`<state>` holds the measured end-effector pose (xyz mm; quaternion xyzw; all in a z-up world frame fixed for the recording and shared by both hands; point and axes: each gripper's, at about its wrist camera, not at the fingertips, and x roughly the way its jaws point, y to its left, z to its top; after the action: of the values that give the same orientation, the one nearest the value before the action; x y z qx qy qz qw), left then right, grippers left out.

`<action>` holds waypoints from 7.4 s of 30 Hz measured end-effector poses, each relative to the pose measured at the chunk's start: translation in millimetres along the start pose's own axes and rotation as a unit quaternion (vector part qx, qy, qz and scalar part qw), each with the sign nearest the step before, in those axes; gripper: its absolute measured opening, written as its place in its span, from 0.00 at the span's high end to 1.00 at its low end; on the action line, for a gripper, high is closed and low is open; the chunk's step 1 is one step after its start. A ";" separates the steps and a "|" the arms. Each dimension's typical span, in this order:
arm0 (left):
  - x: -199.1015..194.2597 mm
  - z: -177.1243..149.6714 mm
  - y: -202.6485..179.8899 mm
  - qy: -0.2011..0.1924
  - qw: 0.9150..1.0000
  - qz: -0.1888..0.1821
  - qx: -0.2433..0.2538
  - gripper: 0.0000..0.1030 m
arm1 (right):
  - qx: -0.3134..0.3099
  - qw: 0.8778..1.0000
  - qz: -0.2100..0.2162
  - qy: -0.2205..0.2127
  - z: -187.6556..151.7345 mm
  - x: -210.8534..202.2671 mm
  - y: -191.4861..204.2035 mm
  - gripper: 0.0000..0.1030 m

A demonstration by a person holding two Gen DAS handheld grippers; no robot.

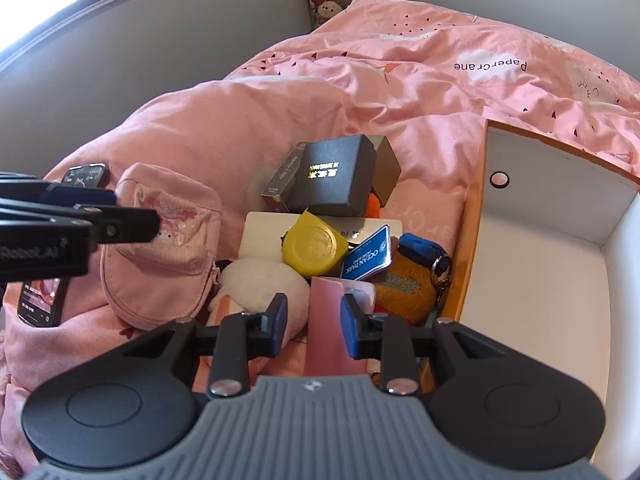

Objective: Organize objects
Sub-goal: 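Move the right tool toward the pink card holder beside the box, then grasp the pink card holder with the right tool while the left grasps the pink cap, then carry the card holder and pink cap over the shoebox with both tools, then release the pink cap with the left tool while the right lowers the card holder into the box, then open the right tool and withdraw both tools toward the item pile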

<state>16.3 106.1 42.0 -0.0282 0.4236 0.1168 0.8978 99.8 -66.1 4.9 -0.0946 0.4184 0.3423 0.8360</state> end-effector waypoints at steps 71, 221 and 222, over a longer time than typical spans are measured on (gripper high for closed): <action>-12.6 26.9 -28.6 -0.119 0.983 -0.131 -0.056 0.64 | 0.111 0.986 -0.007 -0.122 24.1 -90.9 -36.5 0.79; 53.1 14.4 -67.0 0.050 0.973 -0.216 0.063 0.58 | 0.149 0.984 -0.038 -0.093 -26.9 -59.4 -86.3 0.50; 52.6 14.6 -62.7 0.051 0.976 -0.204 0.063 0.58 | 0.137 0.985 -0.038 -0.099 -24.6 -59.8 -80.6 0.50</action>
<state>74.3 57.2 7.9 -0.0632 0.4607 -0.0975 0.8799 111.8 -166.8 24.7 0.0389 0.3726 0.2572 0.8908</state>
